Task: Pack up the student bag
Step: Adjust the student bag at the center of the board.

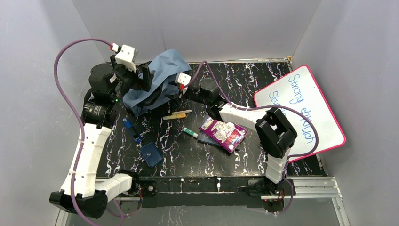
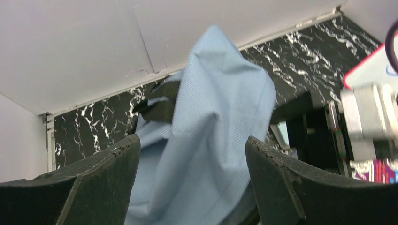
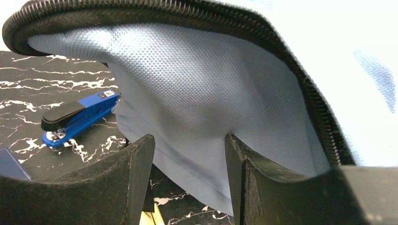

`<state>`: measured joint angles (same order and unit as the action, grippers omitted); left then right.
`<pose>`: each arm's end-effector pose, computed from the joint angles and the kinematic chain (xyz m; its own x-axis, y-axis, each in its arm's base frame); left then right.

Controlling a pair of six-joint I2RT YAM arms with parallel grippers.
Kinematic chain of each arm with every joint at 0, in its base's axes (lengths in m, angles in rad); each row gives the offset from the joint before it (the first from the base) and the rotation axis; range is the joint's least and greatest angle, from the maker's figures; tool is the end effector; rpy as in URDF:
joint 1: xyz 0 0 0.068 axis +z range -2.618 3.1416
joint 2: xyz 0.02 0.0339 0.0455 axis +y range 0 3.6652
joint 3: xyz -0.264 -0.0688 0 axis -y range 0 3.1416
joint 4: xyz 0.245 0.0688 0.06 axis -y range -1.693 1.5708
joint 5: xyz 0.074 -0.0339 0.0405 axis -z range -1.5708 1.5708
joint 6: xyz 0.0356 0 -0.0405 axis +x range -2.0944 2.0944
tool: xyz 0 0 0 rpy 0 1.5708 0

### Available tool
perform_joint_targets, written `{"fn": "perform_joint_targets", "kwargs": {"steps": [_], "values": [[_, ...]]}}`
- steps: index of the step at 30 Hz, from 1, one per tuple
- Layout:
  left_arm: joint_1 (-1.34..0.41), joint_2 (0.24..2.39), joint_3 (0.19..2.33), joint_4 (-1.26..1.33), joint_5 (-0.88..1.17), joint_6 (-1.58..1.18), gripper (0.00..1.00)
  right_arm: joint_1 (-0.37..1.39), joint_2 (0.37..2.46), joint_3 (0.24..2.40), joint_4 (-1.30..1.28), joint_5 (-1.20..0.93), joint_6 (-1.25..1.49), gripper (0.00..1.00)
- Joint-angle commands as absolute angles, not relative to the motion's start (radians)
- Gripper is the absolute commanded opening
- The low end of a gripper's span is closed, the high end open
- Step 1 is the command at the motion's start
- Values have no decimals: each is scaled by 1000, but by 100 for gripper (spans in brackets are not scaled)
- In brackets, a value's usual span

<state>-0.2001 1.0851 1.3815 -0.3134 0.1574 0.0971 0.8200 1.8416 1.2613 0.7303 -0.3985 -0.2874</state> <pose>0.2171 -0.0497 0.4741 0.0173 0.0942 -0.9954 0.3499 0.9320 0.0943 0.2860 0.3268 0.2997 0.3630 0.0061 -0.9318 -0.8683 0.3649 -0.3359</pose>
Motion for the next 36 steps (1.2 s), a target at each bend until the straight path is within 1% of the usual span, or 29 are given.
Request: {"fn": "perform_joint_targets", "kwargs": {"steps": [1,5,7,13,19,22,27,29,30,33,34,36], "values": [[-201,1019,1350,-435,238,160,79,821,1852,1332,781,-396,-279,65],[-203,980,1324,-508,310,179,79,822,1858,1341,780,-394,-279,65],[-205,970,1323,-537,314,198,78,822,1860,1344,778,-399,-278,65],[-234,974,1324,-557,182,256,75,822,1861,1349,778,-413,-265,65],[-273,1036,1331,-554,153,276,71,821,1849,1338,778,-409,-269,65],[-291,1071,1336,-537,90,288,68,821,1844,1334,776,-406,-273,65],[-336,1134,1357,-523,-64,331,57,822,1837,1324,775,-405,-273,65],[-346,1146,1369,-517,-91,333,53,821,1833,1320,775,-405,-273,65],[-348,1150,1375,-513,-94,332,49,821,1831,1319,775,-405,-273,65],[-348,1151,1385,-495,-80,327,30,821,1820,1309,772,-404,-273,65],[-349,1150,1388,-488,-71,325,22,822,1812,1302,770,-404,-270,65],[-348,1145,1391,-465,-58,311,11,822,1787,1277,766,-398,-251,65]]}}
